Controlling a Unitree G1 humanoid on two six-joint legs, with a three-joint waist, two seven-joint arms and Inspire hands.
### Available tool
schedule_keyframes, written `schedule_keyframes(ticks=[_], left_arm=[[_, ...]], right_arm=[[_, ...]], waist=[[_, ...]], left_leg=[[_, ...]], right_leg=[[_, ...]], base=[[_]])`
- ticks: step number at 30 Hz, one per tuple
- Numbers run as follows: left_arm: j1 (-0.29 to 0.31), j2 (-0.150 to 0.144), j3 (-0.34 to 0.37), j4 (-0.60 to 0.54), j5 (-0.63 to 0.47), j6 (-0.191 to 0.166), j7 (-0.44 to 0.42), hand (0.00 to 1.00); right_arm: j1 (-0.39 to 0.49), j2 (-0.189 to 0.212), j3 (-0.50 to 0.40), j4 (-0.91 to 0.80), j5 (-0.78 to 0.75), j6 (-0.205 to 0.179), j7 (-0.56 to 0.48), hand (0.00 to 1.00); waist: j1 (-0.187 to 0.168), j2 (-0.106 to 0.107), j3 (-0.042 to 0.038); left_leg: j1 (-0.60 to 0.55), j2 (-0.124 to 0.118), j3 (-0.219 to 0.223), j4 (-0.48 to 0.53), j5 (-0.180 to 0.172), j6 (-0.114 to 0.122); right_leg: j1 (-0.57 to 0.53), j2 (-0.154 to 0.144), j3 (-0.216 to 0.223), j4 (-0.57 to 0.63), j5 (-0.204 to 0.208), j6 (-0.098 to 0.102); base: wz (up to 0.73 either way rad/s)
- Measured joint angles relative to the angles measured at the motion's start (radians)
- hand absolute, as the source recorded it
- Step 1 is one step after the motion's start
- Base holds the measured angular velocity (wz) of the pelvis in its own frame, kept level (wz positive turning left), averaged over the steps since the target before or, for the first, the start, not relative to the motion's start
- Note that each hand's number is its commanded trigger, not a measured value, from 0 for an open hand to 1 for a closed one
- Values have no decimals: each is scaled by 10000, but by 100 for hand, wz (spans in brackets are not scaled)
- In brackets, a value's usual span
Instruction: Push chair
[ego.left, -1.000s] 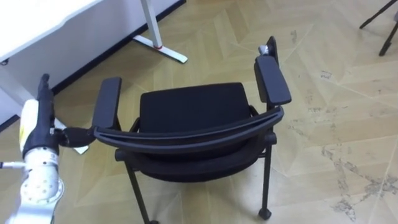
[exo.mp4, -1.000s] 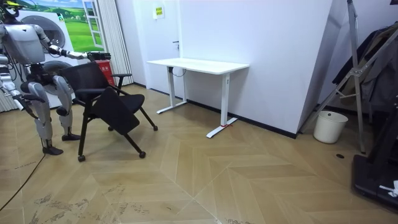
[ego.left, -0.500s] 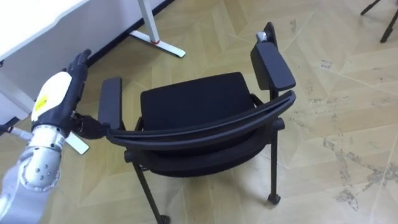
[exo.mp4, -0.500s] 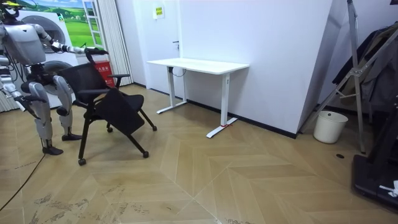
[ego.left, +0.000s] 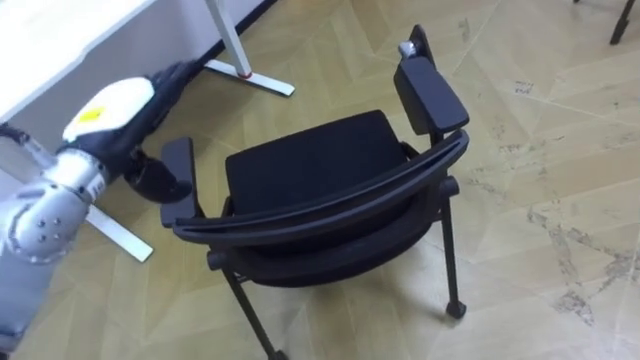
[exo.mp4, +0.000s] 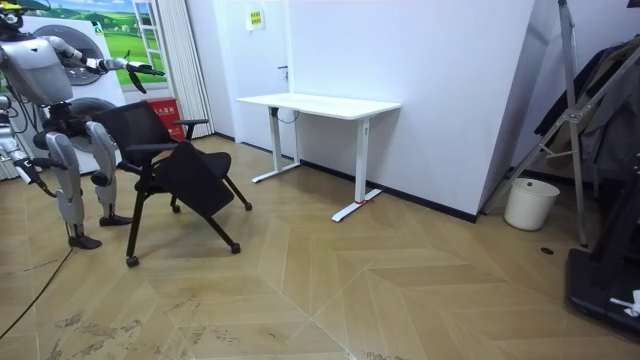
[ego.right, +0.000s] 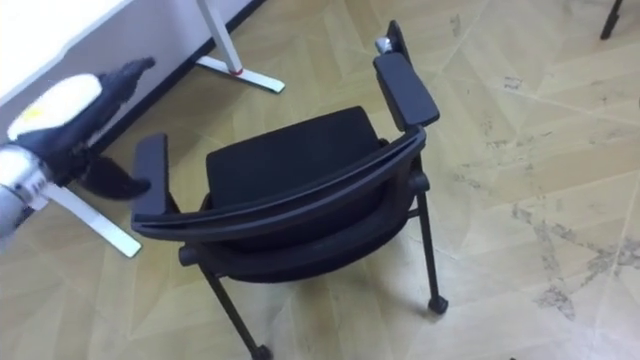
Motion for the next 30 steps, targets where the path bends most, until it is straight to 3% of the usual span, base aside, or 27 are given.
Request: schedule_keyframes(ticks=[4,6,11,13,17,20,26,30], left_arm=[[-44,14,-44,-269,-52,406,-766,0],[-63,27,-84,-539,-62,722,-1233,0],[-171,430,-85,-2108,-186,1243,-2852,0],[-446,492,-193,-2276,-364,1448,-3344,0],[-1284,1043,-673,-2265,-555,1917,-4347,0],[-1412,1274,-678,-2279,-806,2111,-4882,0],[-1430,1307,-678,-2298,-1789,2582,-5833,0],[-1429,1306,-706,-2431,-1880,2824,-6171,0]], right_arm=[[-128,-19,-166,5,-125,31,-23,0],[-161,-15,-163,8,-259,174,-27,0],[-175,-19,-183,0,-376,421,-84,0],[-162,-12,-156,3,-337,442,-137,0],[-273,68,-143,0,-328,463,-323,0],[-250,59,-144,0,-206,589,-504,0],[-268,51,-149,3,-204,822,-662,0],[-288,54,-149,0,-292,877,-759,0]], waist=[[-49,163,79],[-36,181,66],[80,86,69],[102,85,52],[126,70,23],[147,120,-14],[114,218,-81],[87,250,-83]], left_leg=[[18,-1,36,1,0,0],[-14,-15,37,-3,0,0],[-155,-19,11,29,3,-2],[-152,-21,0,29,3,-2],[-135,-21,-106,14,3,-2],[-117,-28,-167,7,3,-2],[-124,-56,-177,6,2,-2],[-89,-76,-175,-13,3,-2]], right_leg=[[-61,-2,6,2,-7,12],[-106,-13,23,39,-87,3],[-284,-45,14,164,-158,-4],[-280,-50,19,163,-157,-4],[-231,-39,78,183,-154,-5],[-214,-39,96,195,-150,-8],[-209,-70,3,193,-149,-8],[-185,-86,84,187,-149,-8]], base=[[-2],[0],[0],[2],[-1],[-1],[0],[1]])
